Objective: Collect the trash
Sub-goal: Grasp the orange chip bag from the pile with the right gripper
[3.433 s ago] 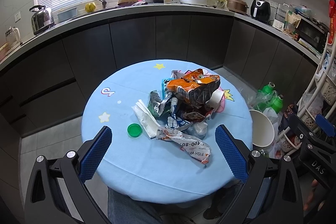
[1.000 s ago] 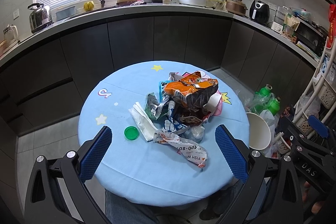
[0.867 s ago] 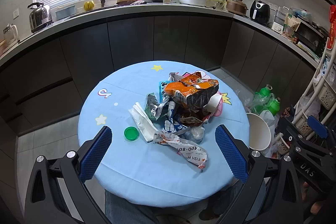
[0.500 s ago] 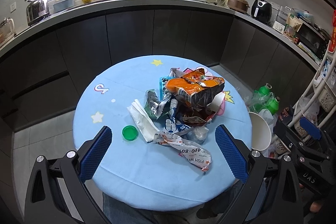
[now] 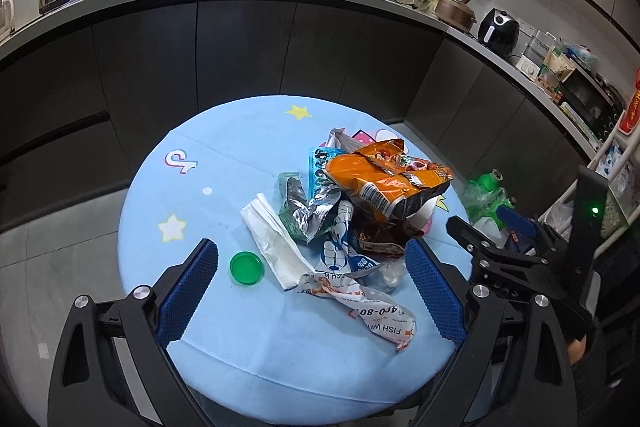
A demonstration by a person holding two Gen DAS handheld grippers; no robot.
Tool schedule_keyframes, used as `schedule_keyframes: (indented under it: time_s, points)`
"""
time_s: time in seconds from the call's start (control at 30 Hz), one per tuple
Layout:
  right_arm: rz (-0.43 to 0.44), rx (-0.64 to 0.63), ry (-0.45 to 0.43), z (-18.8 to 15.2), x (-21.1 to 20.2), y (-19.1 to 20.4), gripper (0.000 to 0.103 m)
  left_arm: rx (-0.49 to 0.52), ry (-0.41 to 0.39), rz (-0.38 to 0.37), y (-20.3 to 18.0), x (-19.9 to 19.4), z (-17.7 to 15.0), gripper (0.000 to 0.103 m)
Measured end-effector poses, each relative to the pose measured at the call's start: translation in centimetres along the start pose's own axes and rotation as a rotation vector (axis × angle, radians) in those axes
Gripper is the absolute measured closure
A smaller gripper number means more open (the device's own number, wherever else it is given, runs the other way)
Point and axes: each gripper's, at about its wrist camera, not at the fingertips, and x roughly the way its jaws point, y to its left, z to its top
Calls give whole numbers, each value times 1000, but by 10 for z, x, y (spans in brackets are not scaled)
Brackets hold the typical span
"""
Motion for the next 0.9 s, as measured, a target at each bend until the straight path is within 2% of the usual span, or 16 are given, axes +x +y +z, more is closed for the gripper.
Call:
schedule_keyframes:
  time_s: [0.17,0.23,0.3,0.33,0.4,0.43,0.67,0.83,0.9]
  points:
    - [22,-44,-1,16,38,8,15,-6,26,4,12,15,3,15]
    - [27,-57,-2,19,50,11,24,-20,42,-6,18,22,3,18]
    - [28,-58,2,21,57,12,54,-27,59,-9,22,28,3,22]
    - [33,-54,7,22,61,12,61,-28,68,-10,23,32,4,26]
    - [45,-42,14,21,64,10,93,-29,84,-21,25,39,3,30]
    - [46,-39,12,21,64,9,98,-30,93,-31,25,43,3,33]
    - [57,23,-63,17,31,-7,100,-2,168,-75,15,76,3,59]
    - [-24,61,-139,12,-13,-30,100,58,188,-139,-8,87,6,59]
    - [-45,85,-148,7,-28,-40,100,84,209,-178,-19,88,2,62]
